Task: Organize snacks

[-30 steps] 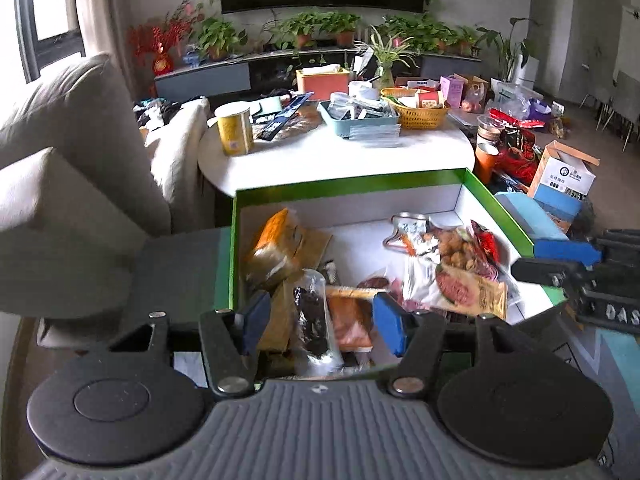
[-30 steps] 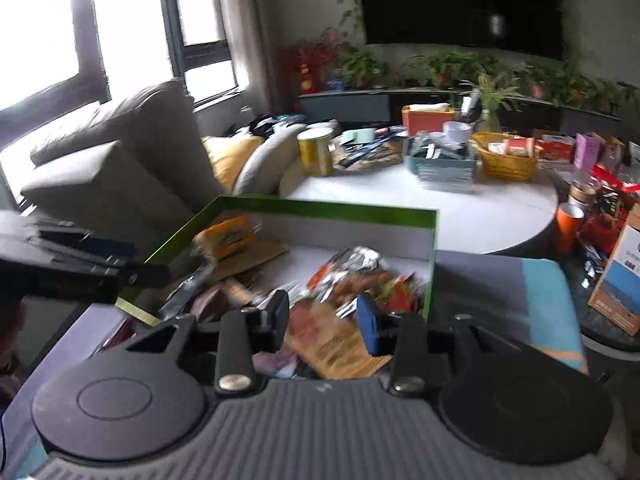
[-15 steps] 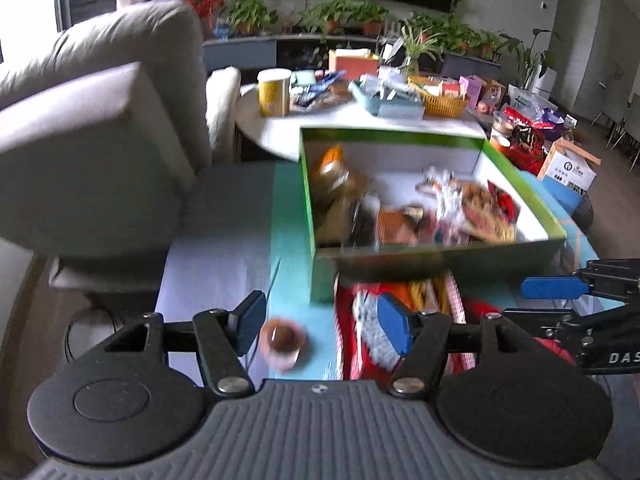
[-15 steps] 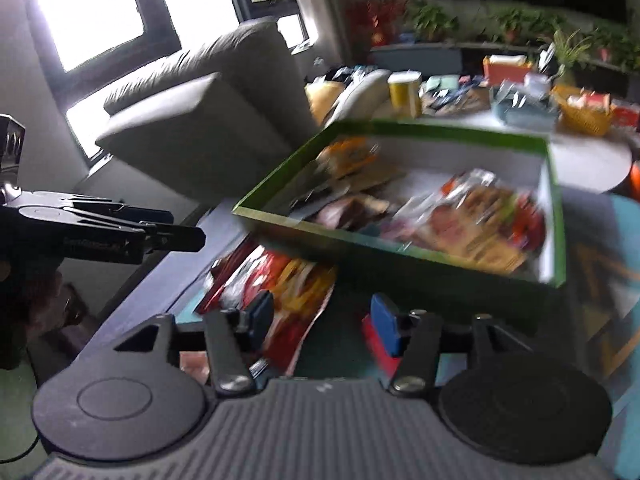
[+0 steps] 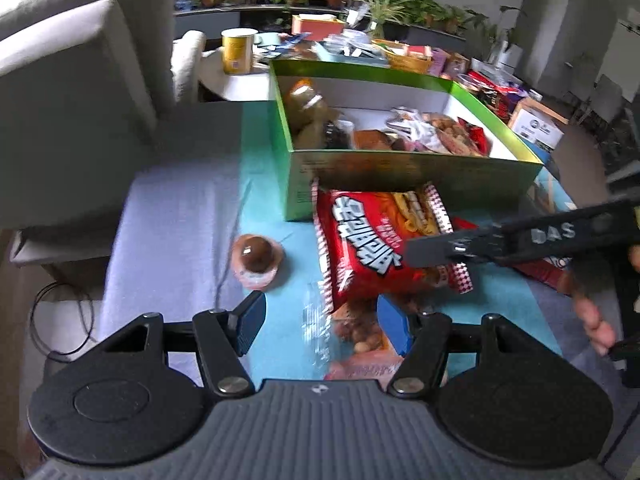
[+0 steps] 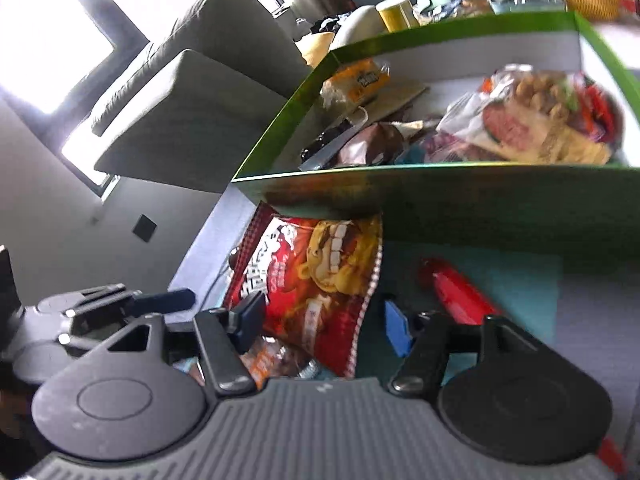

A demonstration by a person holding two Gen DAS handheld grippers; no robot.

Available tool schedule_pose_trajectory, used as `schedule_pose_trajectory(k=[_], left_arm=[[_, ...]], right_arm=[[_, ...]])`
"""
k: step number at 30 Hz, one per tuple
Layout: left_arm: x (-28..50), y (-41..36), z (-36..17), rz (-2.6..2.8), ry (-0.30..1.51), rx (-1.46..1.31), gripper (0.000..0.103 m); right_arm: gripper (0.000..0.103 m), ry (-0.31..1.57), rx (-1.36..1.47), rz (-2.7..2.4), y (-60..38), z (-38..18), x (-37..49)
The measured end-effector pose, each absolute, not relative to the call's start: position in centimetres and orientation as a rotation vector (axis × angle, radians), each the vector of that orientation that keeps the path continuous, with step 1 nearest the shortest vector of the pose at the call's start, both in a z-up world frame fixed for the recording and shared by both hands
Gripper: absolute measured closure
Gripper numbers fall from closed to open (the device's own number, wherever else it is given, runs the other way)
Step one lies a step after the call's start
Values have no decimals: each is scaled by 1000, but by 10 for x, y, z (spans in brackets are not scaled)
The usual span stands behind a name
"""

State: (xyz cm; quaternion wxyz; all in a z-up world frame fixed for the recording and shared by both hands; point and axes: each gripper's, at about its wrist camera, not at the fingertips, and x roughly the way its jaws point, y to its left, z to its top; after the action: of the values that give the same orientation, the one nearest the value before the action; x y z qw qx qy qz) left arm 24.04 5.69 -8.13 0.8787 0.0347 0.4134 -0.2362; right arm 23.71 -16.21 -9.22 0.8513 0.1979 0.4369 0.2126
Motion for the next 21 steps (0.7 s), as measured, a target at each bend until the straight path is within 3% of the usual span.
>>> schedule_pose_trajectory(k=[5,8,10,12,21], left_arm=[[246,43,-91,-516,888,112,44],[243,38,-95,-517,899,147,44],[240,37,-96,-523,907,158,43],[238,35,-97,-528,913,165,41],[238,3,-102,-490,949,249,17]], right_arm=[[45,904,522,465,-159,-103,255],[67,876,522,479,-159,-96,254],[69,822,487,497,-161,-81,245],[80,761,446,515,-165,-62,232],[80,534,437,457,-212,12,208]])
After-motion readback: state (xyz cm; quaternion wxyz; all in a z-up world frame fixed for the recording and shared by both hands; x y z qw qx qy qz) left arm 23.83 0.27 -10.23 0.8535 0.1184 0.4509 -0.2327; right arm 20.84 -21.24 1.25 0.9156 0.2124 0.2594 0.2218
